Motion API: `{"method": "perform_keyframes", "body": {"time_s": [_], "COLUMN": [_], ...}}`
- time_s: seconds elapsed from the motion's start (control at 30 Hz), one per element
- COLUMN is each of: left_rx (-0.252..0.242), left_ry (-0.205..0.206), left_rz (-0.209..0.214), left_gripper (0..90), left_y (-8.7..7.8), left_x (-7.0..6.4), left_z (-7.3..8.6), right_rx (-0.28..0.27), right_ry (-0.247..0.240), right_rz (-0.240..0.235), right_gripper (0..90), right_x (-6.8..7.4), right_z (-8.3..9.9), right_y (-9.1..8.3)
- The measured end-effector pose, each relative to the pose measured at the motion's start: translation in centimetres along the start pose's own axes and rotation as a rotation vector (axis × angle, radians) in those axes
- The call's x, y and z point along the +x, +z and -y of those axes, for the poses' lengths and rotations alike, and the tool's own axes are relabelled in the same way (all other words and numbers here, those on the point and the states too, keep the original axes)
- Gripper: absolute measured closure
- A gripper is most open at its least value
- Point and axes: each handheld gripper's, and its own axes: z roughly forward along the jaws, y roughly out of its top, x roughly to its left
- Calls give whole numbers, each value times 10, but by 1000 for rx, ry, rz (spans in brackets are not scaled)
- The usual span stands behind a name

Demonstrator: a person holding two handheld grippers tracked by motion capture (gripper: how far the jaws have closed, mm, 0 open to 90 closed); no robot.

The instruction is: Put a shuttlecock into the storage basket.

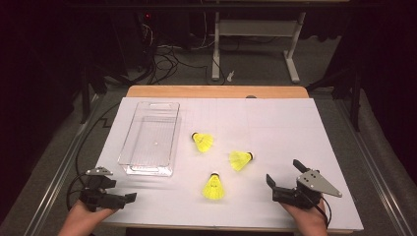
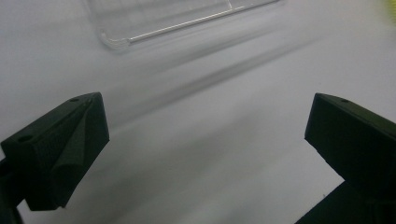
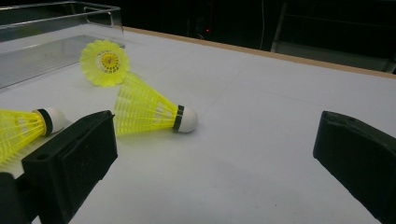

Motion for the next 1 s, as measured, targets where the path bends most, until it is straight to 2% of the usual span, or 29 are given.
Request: {"method": "perform_keyframes", "body": {"time_s": [0.27, 0.37, 0.47, 0.5, 0.57, 0.67, 0.77, 0.87, 1.0], "left_rx": [41, 48, 85, 105, 109, 143, 168, 189, 209], "left_ry": [35, 35, 57, 43, 36, 33, 24, 22, 30], "left_rz": [4, 44, 7, 14, 17, 3, 19, 40, 37], "left_gripper": [7, 8, 8, 7, 7, 7, 7, 6, 7], "left_y": [4, 6, 9, 11, 12, 11, 11, 11, 12], "left_x": [-10, -13, -17, -18, -18, -19, -19, -20, -23], "left_z": [-6, -11, -13, -14, -14, -17, -21, -25, -29], "right_rx": [4, 1, 5, 2, -2, -1, -5, -6, -6], "right_ry": [5, 13, 10, 14, 15, 11, 14, 12, 9], "right_rz": [1, 3, 3, 2, 0, -5, -8, -13, -15], "right_gripper": [1, 1, 1, 1, 1, 1, 1, 1, 1], "right_x": [1, 1, 0, 0, 0, 0, 1, 2, 3], "right_z": [1, 1, 1, 1, 1, 1, 1, 1, 0], "right_y": [0, -1, 0, -1, -1, -1, -1, -2, -1]}}
